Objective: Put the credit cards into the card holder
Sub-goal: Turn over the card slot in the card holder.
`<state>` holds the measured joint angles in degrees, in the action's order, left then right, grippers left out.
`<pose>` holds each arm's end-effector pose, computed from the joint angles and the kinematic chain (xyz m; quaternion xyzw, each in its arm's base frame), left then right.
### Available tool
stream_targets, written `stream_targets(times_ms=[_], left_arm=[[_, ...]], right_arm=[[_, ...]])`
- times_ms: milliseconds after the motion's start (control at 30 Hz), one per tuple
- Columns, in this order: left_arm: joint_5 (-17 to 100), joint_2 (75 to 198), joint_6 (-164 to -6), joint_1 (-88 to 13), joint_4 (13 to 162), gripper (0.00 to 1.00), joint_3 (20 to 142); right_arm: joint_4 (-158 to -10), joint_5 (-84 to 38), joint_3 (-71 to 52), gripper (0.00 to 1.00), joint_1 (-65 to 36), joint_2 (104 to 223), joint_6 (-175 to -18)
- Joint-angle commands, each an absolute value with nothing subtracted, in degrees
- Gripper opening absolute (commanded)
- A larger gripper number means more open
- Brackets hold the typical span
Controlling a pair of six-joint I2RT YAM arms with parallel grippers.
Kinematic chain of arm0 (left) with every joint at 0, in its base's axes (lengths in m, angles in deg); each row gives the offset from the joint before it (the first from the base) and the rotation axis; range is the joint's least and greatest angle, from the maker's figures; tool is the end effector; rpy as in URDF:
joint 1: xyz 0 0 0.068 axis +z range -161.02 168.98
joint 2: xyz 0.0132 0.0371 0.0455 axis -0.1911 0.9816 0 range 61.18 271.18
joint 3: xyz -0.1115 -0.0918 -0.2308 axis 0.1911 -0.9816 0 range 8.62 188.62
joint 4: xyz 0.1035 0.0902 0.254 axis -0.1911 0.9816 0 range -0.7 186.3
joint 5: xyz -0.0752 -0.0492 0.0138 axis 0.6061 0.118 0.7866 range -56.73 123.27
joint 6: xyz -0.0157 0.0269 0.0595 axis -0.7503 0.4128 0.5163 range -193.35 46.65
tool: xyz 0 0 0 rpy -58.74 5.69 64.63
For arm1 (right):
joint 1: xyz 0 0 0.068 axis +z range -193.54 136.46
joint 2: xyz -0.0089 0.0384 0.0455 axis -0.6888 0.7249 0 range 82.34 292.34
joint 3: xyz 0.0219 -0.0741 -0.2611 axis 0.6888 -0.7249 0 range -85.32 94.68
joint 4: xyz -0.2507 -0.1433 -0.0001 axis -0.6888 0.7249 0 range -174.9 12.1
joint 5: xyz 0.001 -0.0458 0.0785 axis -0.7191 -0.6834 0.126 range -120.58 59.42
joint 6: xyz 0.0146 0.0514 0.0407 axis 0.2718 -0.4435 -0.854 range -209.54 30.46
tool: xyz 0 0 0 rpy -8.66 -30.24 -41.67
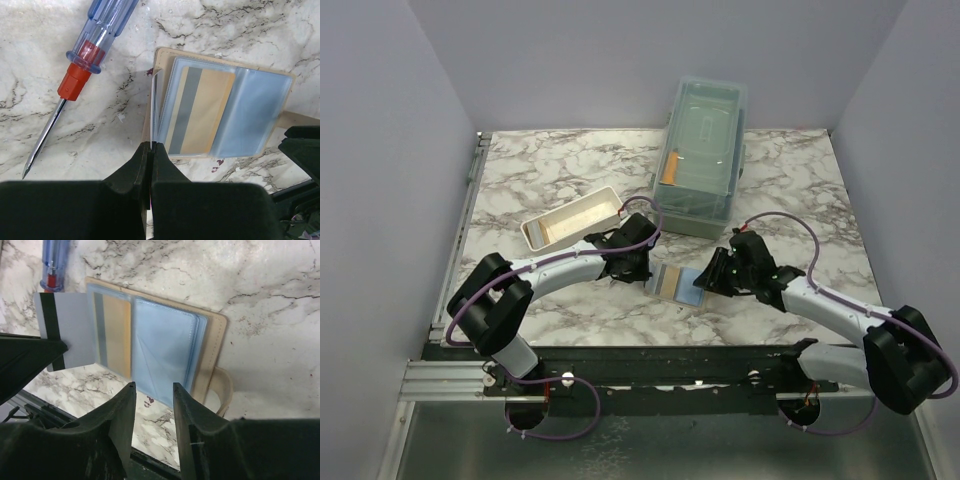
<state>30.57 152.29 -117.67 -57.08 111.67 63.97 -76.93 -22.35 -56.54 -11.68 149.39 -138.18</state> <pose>0.2446 -0.2503 0.1573 0.0082 0.9613 -0.1788 0.2096 0.2146 0.1424 0.1418 0.1087 0.9196 0.2910 0.2406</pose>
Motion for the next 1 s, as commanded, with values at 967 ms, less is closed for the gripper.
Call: stream_targets(times_ms=[967], left_arm=[[30.05, 150.31, -118.62, -57.25, 112.17, 0.00, 61.97]], right_arm=[[-98.05, -9.15, -57.72, 0.38, -11.81, 159.08, -139.45]])
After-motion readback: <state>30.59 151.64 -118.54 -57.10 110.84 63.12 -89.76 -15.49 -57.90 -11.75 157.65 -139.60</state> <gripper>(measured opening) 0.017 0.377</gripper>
